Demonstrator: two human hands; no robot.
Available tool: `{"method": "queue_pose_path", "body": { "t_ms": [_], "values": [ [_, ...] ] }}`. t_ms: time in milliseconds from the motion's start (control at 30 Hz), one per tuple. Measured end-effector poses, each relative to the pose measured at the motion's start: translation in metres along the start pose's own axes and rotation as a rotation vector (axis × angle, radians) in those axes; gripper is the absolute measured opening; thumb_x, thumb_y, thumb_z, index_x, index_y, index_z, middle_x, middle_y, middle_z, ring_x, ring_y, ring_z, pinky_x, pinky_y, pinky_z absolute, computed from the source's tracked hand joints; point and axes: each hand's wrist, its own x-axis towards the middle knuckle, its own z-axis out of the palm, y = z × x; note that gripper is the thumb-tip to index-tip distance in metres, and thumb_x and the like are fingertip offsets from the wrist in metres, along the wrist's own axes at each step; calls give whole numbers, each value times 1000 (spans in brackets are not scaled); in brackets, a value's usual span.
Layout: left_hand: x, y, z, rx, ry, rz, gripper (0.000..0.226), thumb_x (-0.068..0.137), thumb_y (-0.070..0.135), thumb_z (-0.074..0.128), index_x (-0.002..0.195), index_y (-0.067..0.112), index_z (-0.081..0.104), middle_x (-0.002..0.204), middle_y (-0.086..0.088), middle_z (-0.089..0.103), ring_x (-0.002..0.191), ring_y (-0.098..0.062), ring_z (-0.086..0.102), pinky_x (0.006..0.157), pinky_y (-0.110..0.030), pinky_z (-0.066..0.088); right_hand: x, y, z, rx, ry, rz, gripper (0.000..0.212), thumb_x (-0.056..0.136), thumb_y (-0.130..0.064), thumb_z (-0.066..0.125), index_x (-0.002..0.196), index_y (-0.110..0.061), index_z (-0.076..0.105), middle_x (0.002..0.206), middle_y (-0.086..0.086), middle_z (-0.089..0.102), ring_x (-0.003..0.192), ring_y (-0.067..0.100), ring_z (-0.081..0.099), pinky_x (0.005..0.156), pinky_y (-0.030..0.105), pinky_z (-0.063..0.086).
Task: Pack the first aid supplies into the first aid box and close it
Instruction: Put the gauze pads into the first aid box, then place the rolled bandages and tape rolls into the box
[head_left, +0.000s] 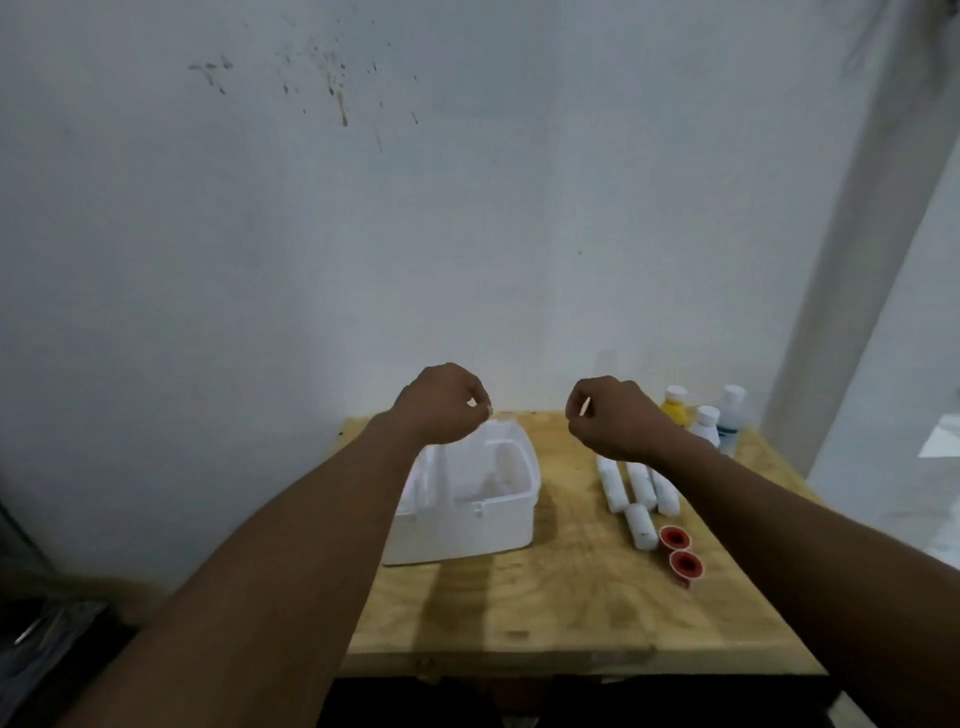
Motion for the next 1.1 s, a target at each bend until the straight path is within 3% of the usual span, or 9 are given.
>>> {"method": "queue_pose_path", "body": {
  "t_ms": [100, 200, 267, 433, 600, 733, 800, 900, 1100],
  "values": [
    [5, 29, 23, 20, -67, 52, 15, 83, 40, 66, 90, 31, 76, 105, 11, 67, 107, -17, 63, 95, -41, 53, -9, 31, 1, -85, -80, 87, 9, 82, -22, 60, 89, -18, 63, 100, 3, 66, 83, 20, 60, 72, 34, 51],
    [7, 40, 42, 160, -128, 15, 30, 86, 48, 65, 111, 32, 71, 128, 6, 61, 122, -21, 57, 103, -44, 44, -21, 49, 7, -168, -189, 152, 20, 85, -25, 61, 102, -14, 60, 107, 5, 63, 84, 19, 56, 69, 31, 45],
    [7, 35, 49, 229, -164, -35, 42, 87, 54, 62, 123, 31, 65, 139, 2, 55, 128, -25, 52, 107, -47, 38, -27, 56, 16, -199, -244, 193, 29, 86, -27, 61, 111, -14, 57, 110, 6, 62, 92, 21, 57, 77, 34, 50],
    [5, 16, 55, 161, -157, -53, 53, 85, 65, 60, 126, 31, 62, 140, 1, 51, 128, -24, 52, 106, -50, 41, -37, 61, 39, -327, -251, 225, 23, 86, -24, 58, 96, -19, 38, 106, 7, 47, 106, 29, 52, 86, 46, 53],
    [4, 6, 54, 101, -148, -54, 60, 85, 65, 61, 133, 29, 57, 141, -2, 51, 129, -24, 52, 107, -50, 42, -47, 59, 48, -403, -208, 254, 61, 79, -12, 64, 131, -15, 32, 130, 12, 39, 121, 32, 46, 85, 44, 50],
    [3, -2, 51, 130, -126, -77, 61, 88, 66, 57, 135, 29, 55, 139, 0, 52, 130, -24, 52, 107, -51, 41, -51, 58, 48, -422, -177, 282, 72, 78, -15, 67, 137, -16, 26, 136, 7, 37, 124, 28, 47, 89, 43, 49],
    [2, -8, 48, 117, -113, -90, 59, 89, 66, 55, 135, 29, 55, 137, 1, 54, 128, -23, 53, 107, -50, 41, -49, 57, 47, -409, -181, 284, 62, 79, -16, 66, 131, -17, 32, 131, 7, 42, 122, 29, 48, 90, 45, 49],
    [-1, -18, 42, 109, -94, -103, 57, 91, 65, 52, 133, 28, 57, 137, 1, 56, 128, -22, 53, 108, -50, 40, -39, 55, 43, -349, -109, 262, 23, 88, -31, 54, 104, -18, 44, 112, 8, 55, 107, 29, 57, 86, 46, 52],
    [-10, -39, 25, -20, -22, -140, 58, 85, 71, 55, 121, 27, 65, 127, 1, 66, 117, -21, 59, 101, -41, 47, -7, 19, 24, -175, 21, 201, 32, 73, -40, 60, 96, -19, 58, 95, 4, 64, 85, 25, 63, 74, 39, 55]
  ]
}}
